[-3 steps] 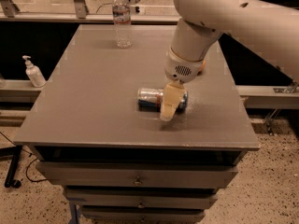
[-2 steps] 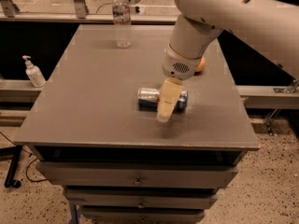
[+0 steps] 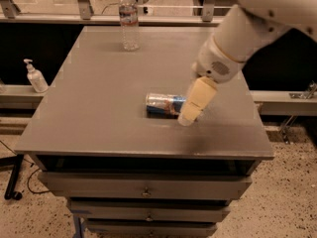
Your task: Knock redbull can over
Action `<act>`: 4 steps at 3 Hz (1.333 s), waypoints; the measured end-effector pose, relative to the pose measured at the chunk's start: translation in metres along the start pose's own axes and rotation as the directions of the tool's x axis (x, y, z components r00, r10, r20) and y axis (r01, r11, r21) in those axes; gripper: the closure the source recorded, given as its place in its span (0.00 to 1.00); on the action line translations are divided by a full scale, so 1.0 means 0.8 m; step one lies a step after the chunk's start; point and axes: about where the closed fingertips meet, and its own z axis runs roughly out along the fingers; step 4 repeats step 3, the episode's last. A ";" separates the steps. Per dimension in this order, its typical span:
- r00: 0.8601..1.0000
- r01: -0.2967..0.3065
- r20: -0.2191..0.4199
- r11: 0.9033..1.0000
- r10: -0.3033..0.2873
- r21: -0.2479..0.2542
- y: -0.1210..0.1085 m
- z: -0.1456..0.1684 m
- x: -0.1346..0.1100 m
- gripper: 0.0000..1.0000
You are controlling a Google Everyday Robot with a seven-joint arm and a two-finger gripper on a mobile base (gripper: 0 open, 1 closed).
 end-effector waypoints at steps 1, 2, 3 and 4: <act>0.978 -0.106 0.187 0.992 0.091 0.070 0.002 -0.061 0.039 0.00; 0.923 -0.192 0.363 0.970 0.126 0.150 -0.007 -0.115 0.083 0.00; 0.887 -0.231 0.439 0.960 0.143 0.155 0.002 -0.142 0.093 0.00; 0.887 -0.231 0.439 0.960 0.143 0.155 0.002 -0.142 0.093 0.00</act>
Offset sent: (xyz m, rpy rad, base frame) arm -0.0377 -0.1690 0.1176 0.6701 -0.3509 -0.3847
